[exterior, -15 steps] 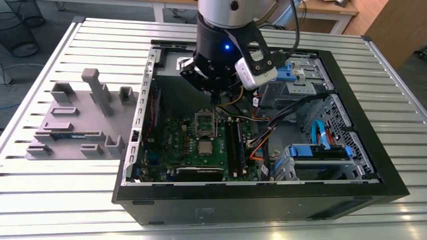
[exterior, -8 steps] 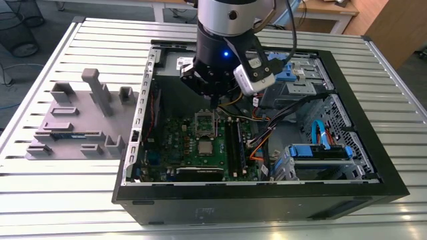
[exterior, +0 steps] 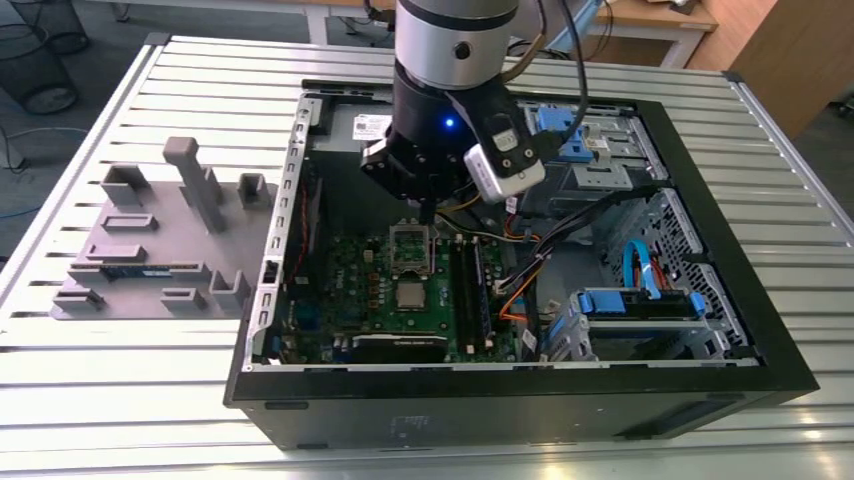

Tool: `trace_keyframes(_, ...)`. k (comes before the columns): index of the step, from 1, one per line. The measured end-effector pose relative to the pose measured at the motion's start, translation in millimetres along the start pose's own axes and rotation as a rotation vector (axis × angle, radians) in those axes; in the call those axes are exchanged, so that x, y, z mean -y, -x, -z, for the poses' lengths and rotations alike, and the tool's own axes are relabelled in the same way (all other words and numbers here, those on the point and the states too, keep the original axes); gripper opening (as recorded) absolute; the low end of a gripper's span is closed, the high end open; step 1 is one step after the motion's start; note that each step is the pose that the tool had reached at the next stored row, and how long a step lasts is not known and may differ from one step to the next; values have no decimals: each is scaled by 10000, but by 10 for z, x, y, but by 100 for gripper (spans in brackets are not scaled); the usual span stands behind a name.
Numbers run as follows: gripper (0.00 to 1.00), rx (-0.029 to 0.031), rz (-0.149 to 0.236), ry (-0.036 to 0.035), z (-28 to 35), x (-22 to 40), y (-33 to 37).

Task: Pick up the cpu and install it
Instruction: 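Close the cpu cover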

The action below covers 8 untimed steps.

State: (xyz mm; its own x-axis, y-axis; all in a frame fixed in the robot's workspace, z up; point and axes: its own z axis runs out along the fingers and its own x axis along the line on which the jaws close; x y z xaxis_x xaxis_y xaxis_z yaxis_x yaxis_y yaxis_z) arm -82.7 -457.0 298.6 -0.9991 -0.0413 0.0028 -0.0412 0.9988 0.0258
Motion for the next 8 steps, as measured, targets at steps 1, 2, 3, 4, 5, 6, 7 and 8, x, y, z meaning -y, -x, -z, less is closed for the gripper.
trace_keyframes(1, 11, -1, -2, -2, -3, 2, -1)
trace_keyframes(2, 11, -2, -2, -3, -3, 5, -2)
trace_keyframes(3, 11, -1, -2, -3, -3, 5, -1)
trace_keyframes(4, 11, -1, -2, -2, -3, 5, -1)
trace_keyframes(5, 11, -1, 0, -1, -4, 5, 0)
trace_keyframes(6, 11, -1, 0, -1, -4, 6, 5)
trace_keyframes(7, 11, 0, -1, -1, -4, 6, 10)
trace_keyframes(8, 11, -1, -1, -1, -4, 6, 10)
